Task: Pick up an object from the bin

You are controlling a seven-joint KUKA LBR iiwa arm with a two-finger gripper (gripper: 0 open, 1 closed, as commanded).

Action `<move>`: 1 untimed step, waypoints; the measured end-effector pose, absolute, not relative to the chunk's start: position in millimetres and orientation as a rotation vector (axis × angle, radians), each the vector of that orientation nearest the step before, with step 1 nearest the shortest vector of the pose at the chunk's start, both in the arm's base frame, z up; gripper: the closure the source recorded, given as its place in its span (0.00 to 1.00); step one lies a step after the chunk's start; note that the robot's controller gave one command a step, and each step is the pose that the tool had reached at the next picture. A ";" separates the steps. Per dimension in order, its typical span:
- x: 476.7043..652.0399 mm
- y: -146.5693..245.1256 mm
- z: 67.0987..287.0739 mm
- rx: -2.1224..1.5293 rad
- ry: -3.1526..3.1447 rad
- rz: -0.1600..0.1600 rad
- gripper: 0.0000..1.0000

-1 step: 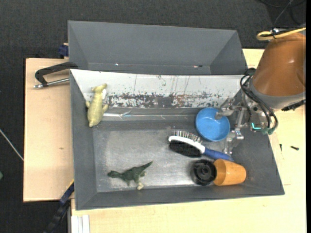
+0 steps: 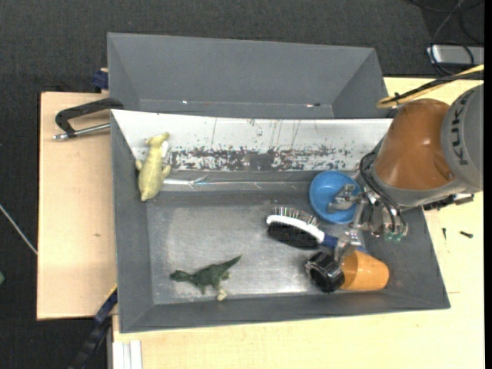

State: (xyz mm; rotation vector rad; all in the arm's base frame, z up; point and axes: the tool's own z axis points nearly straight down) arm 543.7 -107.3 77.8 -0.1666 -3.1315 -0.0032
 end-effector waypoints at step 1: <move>545.9 -107.7 83.1 -0.165 -3.140 0.000 1.00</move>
Offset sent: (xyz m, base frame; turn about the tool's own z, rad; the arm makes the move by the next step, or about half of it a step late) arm 0.0000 0.0000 0.0000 0.0000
